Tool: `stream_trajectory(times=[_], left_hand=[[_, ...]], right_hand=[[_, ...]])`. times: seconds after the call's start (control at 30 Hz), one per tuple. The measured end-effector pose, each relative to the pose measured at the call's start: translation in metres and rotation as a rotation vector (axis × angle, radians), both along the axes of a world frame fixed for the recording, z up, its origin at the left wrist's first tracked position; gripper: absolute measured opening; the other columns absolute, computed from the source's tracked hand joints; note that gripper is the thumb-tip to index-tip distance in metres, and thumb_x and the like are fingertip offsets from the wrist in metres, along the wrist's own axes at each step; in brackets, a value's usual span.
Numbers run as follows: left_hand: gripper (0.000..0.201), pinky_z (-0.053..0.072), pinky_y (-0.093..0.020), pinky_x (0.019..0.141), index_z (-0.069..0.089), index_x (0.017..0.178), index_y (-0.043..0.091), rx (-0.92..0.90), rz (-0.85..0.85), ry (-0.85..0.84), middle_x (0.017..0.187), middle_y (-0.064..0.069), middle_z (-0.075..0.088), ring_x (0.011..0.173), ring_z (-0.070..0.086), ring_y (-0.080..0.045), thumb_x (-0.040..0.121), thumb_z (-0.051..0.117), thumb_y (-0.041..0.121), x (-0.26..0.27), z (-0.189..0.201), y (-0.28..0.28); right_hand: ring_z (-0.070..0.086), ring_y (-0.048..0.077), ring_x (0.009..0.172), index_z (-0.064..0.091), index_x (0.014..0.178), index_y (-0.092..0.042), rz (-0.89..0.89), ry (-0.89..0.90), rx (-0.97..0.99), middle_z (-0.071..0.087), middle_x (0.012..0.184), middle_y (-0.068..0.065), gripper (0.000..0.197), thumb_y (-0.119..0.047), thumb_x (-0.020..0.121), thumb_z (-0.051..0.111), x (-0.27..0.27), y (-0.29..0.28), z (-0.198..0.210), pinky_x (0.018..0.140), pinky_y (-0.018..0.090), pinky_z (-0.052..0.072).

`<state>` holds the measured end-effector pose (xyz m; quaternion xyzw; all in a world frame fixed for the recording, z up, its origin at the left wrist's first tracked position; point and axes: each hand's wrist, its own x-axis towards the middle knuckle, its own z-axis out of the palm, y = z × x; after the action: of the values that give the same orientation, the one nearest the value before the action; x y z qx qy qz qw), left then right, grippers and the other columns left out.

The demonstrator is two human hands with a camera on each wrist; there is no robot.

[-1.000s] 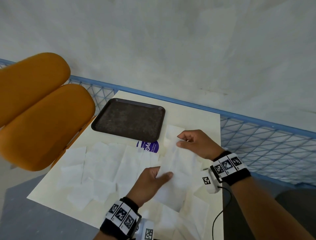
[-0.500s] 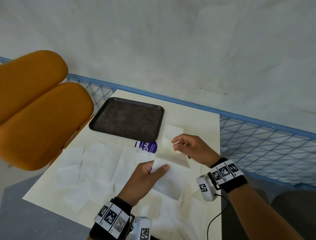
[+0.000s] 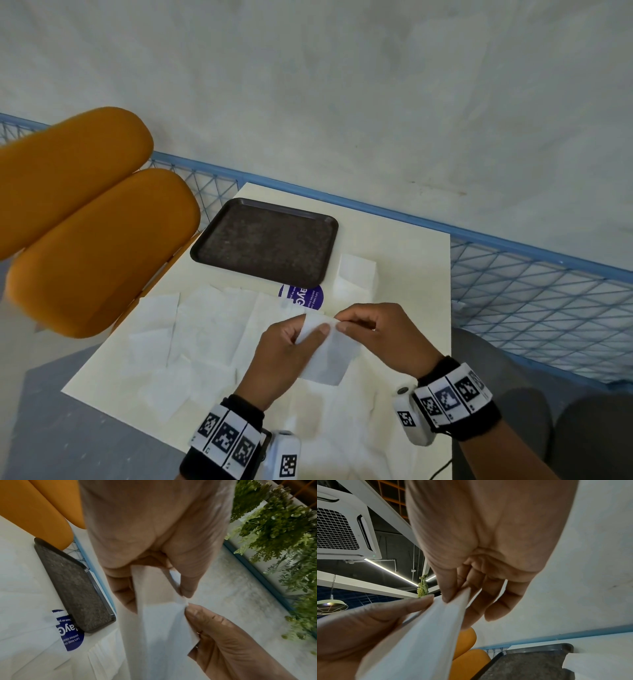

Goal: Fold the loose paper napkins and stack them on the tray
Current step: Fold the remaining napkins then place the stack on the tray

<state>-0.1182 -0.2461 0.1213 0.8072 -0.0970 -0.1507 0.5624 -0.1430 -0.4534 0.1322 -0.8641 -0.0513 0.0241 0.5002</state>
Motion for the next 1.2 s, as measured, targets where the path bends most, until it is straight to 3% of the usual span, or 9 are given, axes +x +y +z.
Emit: stream_trajectory(times=[0.07,0.13,0.2,0.27,0.37,0.43,0.77,1.03,1.2], left_hand=[[0.016,0.043,-0.007,0.057,0.060,0.078,0.037,0.058,0.074,-0.099,0.071,0.024,0.062,0.071,0.060,0.006,0.091,0.068,0.043,0.003,0.001,0.002],[0.016,0.044,-0.003,0.062,0.059,0.096,0.044,0.077,0.137,-0.148,0.092,0.030,0.063,0.086,0.059,0.013,0.087,0.072,0.046,0.008,0.001,0.005],[0.034,0.044,-0.003,0.072,0.055,0.115,0.050,0.116,0.085,-0.197,0.110,0.040,0.056,0.102,0.055,0.015,0.085,0.071,0.051,0.012,-0.001,0.007],[0.031,0.045,-0.003,0.075,0.056,0.115,0.055,0.129,0.004,-0.201,0.107,0.047,0.055,0.104,0.054,0.016,0.087,0.068,0.053,0.017,0.002,0.006],[0.004,0.048,-0.005,0.066,0.066,0.091,0.049,0.106,-0.045,-0.216,0.089,0.036,0.064,0.088,0.060,0.008,0.090,0.068,0.045,0.021,0.008,0.001],[0.010,0.048,-0.004,0.065,0.064,0.083,0.048,0.118,-0.043,-0.255,0.084,0.035,0.063,0.085,0.059,0.010,0.091,0.068,0.042,0.023,0.011,-0.002],[0.006,0.048,-0.009,0.067,0.069,0.085,0.041,0.149,-0.009,-0.375,0.078,0.019,0.068,0.085,0.062,-0.002,0.091,0.068,0.040,0.024,0.009,-0.007],[0.010,0.050,-0.021,0.067,0.074,0.087,0.032,0.063,0.089,-0.218,0.082,0.008,0.071,0.082,0.064,-0.007,0.093,0.067,0.037,0.027,0.006,-0.005],[0.011,0.059,-0.039,0.074,0.076,0.094,0.026,-0.067,0.125,-0.060,0.086,0.002,0.074,0.084,0.068,-0.018,0.095,0.066,0.031,0.025,0.005,-0.008]], right_hand=[[0.070,0.005,0.091,0.078,0.100,-0.021,-0.019,-0.001,-0.009,0.075,0.094,-0.015,0.012,-0.024,0.094,0.069,0.002,-0.004,-0.001,0.084,0.024,0.054],[0.069,0.006,0.087,0.078,0.097,-0.021,-0.021,-0.014,-0.003,0.075,0.092,-0.014,0.010,-0.022,0.094,0.069,0.002,-0.006,0.001,0.081,0.021,0.052],[0.069,0.006,0.084,0.076,0.093,-0.023,-0.008,-0.026,-0.002,0.075,0.089,-0.014,0.008,-0.021,0.094,0.068,0.002,-0.006,0.005,0.078,0.019,0.051],[0.068,0.006,0.084,0.076,0.093,-0.024,0.015,-0.030,-0.009,0.074,0.090,-0.013,0.009,-0.020,0.094,0.068,0.004,-0.006,0.006,0.077,0.016,0.050],[0.068,0.005,0.085,0.076,0.095,-0.021,0.023,-0.035,-0.036,0.074,0.090,-0.014,0.009,-0.020,0.094,0.067,0.007,-0.005,0.005,0.076,0.014,0.048],[0.067,0.004,0.084,0.076,0.096,-0.021,0.013,-0.046,-0.048,0.073,0.089,-0.015,0.009,-0.022,0.095,0.067,0.008,-0.007,0.005,0.075,0.012,0.047],[0.060,0.008,0.075,0.067,0.091,-0.023,0.105,-0.131,-0.390,0.065,0.082,-0.013,0.023,-0.041,0.100,0.056,0.021,-0.016,0.006,0.069,0.023,0.048],[0.064,0.003,0.074,0.067,0.082,-0.022,-0.024,-0.038,-0.128,0.068,0.076,-0.014,0.017,-0.023,0.097,0.062,0.011,-0.034,0.002,0.069,0.011,0.043],[0.065,0.007,0.074,0.067,0.084,-0.009,-0.111,-0.031,0.123,0.070,0.077,-0.001,0.017,-0.013,0.099,0.059,0.004,-0.036,0.003,0.073,0.016,0.047]])
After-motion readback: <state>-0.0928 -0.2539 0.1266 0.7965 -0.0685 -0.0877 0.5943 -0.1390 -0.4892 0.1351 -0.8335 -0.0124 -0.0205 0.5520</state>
